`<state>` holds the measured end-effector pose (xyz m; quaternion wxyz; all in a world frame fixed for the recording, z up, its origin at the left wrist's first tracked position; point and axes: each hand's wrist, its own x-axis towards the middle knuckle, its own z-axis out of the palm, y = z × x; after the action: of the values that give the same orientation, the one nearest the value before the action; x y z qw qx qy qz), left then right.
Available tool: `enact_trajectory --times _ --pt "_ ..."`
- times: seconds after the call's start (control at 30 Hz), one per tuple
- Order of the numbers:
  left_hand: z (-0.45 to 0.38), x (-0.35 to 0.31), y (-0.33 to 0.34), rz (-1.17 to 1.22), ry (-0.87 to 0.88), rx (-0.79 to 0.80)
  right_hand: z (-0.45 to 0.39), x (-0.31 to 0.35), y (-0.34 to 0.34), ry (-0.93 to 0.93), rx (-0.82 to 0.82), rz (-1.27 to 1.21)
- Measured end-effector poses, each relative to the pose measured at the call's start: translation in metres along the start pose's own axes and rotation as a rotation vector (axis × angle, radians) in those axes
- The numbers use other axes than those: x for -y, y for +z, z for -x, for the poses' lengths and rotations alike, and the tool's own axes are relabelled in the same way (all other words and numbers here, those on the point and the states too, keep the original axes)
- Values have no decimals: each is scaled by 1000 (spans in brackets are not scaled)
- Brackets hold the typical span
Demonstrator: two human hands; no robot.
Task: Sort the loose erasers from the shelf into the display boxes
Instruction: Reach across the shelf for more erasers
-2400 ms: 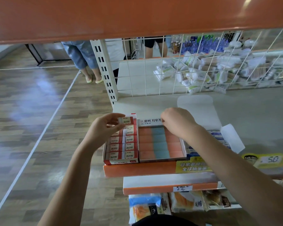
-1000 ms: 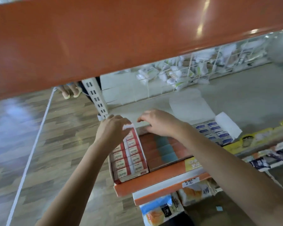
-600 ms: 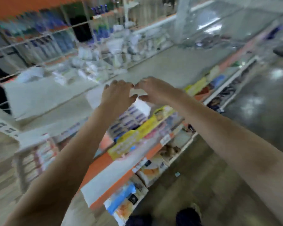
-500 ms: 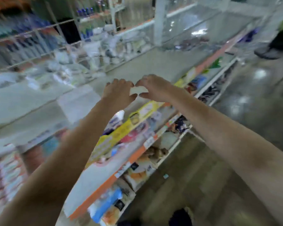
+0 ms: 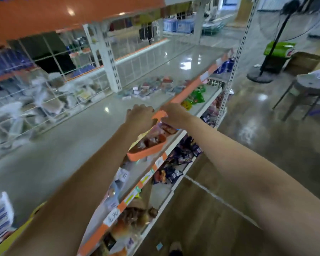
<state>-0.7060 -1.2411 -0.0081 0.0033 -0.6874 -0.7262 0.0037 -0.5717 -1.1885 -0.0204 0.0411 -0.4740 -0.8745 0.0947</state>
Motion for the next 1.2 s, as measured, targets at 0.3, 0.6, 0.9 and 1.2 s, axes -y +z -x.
enact_trajectory --times 0.3,0.6,0.9,1.2 --pt "-158 -15 26 48 -29 3 -121 -93 -19 9 16 21" --pt "-262 5 52 117 -205 -80 -233 -165 -12 1 60 -33" --pt "-327 1 66 133 -478 -101 -321 -211 20 -154 9 -87" --pt "-328 -11 64 223 -573 -157 -348 -231 28 -519 43 -377"
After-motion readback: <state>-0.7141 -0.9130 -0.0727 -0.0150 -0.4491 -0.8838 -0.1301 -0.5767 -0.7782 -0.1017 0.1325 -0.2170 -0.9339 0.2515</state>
